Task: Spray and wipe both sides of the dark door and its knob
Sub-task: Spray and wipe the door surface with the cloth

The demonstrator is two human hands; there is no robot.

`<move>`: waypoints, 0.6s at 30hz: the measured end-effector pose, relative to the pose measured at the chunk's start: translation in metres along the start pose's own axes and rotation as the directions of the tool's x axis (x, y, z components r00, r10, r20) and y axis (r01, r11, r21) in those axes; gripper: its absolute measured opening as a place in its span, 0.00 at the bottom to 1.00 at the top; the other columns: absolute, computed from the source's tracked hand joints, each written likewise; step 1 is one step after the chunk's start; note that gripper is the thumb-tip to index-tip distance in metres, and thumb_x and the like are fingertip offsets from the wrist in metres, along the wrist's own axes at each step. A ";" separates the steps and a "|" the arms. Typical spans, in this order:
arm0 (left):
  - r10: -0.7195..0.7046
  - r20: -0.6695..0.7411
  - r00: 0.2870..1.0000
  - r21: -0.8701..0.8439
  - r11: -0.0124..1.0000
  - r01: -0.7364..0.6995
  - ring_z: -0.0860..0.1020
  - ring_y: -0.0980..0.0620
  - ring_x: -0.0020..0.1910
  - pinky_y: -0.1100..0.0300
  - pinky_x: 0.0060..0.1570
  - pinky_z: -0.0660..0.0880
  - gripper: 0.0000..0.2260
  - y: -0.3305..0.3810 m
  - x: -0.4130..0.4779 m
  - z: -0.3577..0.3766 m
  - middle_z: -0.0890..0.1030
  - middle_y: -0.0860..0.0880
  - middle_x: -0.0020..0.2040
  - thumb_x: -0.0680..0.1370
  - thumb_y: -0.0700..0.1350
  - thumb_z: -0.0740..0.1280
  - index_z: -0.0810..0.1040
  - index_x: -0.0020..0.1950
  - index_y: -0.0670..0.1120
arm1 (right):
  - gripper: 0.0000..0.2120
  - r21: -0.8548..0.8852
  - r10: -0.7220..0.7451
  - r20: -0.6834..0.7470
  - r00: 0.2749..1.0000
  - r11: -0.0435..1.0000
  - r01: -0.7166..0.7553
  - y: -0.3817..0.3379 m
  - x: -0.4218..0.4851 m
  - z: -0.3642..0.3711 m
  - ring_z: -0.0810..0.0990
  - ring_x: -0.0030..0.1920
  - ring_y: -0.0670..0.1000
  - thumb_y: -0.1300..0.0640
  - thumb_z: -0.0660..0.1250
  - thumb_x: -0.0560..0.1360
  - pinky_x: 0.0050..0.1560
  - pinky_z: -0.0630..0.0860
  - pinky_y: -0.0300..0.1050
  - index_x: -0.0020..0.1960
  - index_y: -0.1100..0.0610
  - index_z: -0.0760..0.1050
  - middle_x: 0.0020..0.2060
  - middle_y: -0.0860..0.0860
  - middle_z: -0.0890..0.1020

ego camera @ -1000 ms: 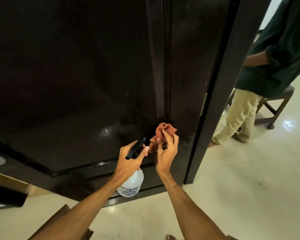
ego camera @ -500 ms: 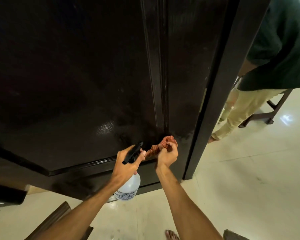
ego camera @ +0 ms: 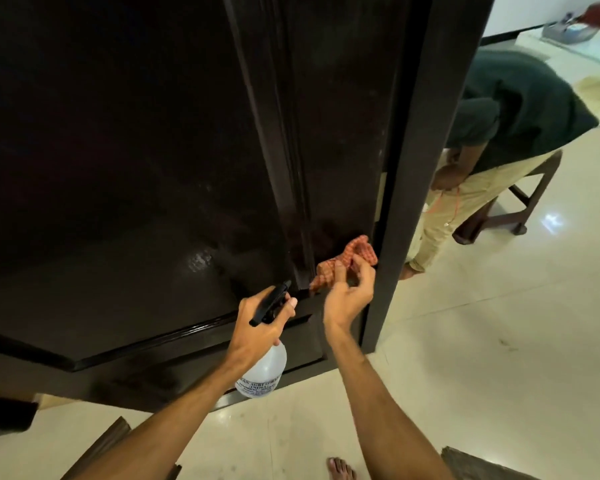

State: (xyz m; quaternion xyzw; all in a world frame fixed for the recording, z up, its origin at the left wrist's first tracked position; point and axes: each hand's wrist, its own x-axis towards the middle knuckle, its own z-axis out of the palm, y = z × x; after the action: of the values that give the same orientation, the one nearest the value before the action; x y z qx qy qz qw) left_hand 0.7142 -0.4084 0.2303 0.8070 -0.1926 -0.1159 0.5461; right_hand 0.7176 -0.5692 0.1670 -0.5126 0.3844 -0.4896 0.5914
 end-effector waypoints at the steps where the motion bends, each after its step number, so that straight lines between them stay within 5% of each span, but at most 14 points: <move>1: 0.007 0.004 1.000 0.002 1.000 -0.007 0.79 0.58 0.28 0.58 0.25 0.75 0.04 0.002 0.002 0.003 0.85 0.42 0.40 0.81 0.44 0.73 0.82 0.49 0.44 | 0.14 -0.011 -0.059 0.045 0.997 0.998 0.060 0.001 -0.005 0.000 0.80 0.60 0.49 0.70 0.72 0.75 0.62 0.75 0.38 0.60 0.63 0.80 0.56 0.54 0.82; 2: 0.004 0.018 1.000 0.000 1.000 -0.004 0.79 0.58 0.29 0.58 0.25 0.75 0.04 0.002 0.002 0.009 0.85 0.42 0.40 0.81 0.44 0.73 0.82 0.49 0.44 | 0.15 -0.045 -0.068 0.049 0.996 0.997 0.070 0.006 -0.006 -0.001 0.80 0.60 0.50 0.70 0.72 0.75 0.62 0.76 0.38 0.60 0.63 0.80 0.56 0.54 0.82; 4: 0.014 0.036 0.999 -0.008 1.000 -0.014 0.79 0.58 0.29 0.58 0.25 0.75 0.04 0.002 0.005 0.013 0.85 0.41 0.40 0.81 0.45 0.73 0.82 0.49 0.44 | 0.18 -0.049 0.142 0.003 0.990 0.989 -0.142 0.035 -0.007 -0.002 0.81 0.58 0.51 0.72 0.70 0.75 0.57 0.77 0.35 0.64 0.62 0.79 0.56 0.51 0.82; 6: 0.037 0.061 0.997 0.010 0.999 -0.037 0.78 0.56 0.27 0.58 0.25 0.75 0.05 0.004 0.008 0.021 0.84 0.41 0.39 0.81 0.45 0.73 0.82 0.48 0.45 | 0.20 0.035 0.483 -0.076 0.872 0.876 -0.482 0.051 0.005 -0.012 0.82 0.57 0.53 0.71 0.67 0.78 0.52 0.81 0.36 0.67 0.56 0.78 0.58 0.51 0.82; 8: 0.041 0.071 0.997 0.007 0.999 -0.042 0.77 0.54 0.27 0.58 0.25 0.74 0.04 0.007 0.011 0.025 0.84 0.42 0.39 0.81 0.44 0.73 0.82 0.48 0.45 | 0.19 0.058 0.605 -0.112 0.789 0.796 -0.602 0.059 0.019 -0.017 0.84 0.53 0.55 0.70 0.65 0.79 0.53 0.82 0.45 0.66 0.54 0.78 0.57 0.56 0.84; 10: 0.048 0.072 0.996 0.002 0.999 -0.048 0.78 0.55 0.28 0.58 0.25 0.75 0.05 0.011 0.013 0.028 0.84 0.41 0.39 0.81 0.44 0.73 0.82 0.48 0.45 | 0.18 0.065 0.568 -0.146 0.810 0.822 -0.565 0.065 0.035 -0.016 0.85 0.46 0.56 0.69 0.65 0.77 0.48 0.84 0.48 0.62 0.53 0.79 0.51 0.56 0.85; 13: 0.039 0.045 0.998 -0.015 0.999 -0.038 0.79 0.56 0.28 0.58 0.25 0.75 0.04 0.013 0.017 0.031 0.84 0.41 0.39 0.81 0.44 0.73 0.82 0.48 0.44 | 0.20 -0.051 0.373 -0.159 0.914 0.922 -0.385 0.088 0.044 -0.009 0.84 0.54 0.62 0.59 0.69 0.72 0.58 0.81 0.60 0.63 0.46 0.79 0.56 0.58 0.84; 16: 0.047 0.040 0.998 -0.009 0.999 -0.046 0.76 0.52 0.26 0.59 0.25 0.74 0.04 0.011 0.014 0.031 0.85 0.44 0.39 0.81 0.44 0.73 0.82 0.48 0.44 | 0.21 -0.096 0.356 -0.161 0.921 0.923 -0.373 0.064 0.036 -0.019 0.81 0.61 0.57 0.68 0.69 0.76 0.64 0.76 0.47 0.68 0.58 0.77 0.61 0.57 0.82; 18: 0.030 0.041 0.999 -0.017 0.999 -0.030 0.76 0.52 0.26 0.59 0.25 0.74 0.05 0.009 0.011 0.028 0.85 0.43 0.39 0.81 0.44 0.73 0.82 0.48 0.44 | 0.20 -0.119 0.318 -0.171 0.933 0.933 -0.340 0.042 0.043 -0.020 0.83 0.55 0.47 0.71 0.67 0.77 0.59 0.78 0.39 0.67 0.59 0.78 0.59 0.56 0.82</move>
State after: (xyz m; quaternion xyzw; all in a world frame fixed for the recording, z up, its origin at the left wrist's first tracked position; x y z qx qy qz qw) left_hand 0.7115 -0.4399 0.2287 0.7969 -0.2149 -0.1258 0.5504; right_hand 0.7157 -0.6155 0.1240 -0.4448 0.5430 -0.3908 0.5955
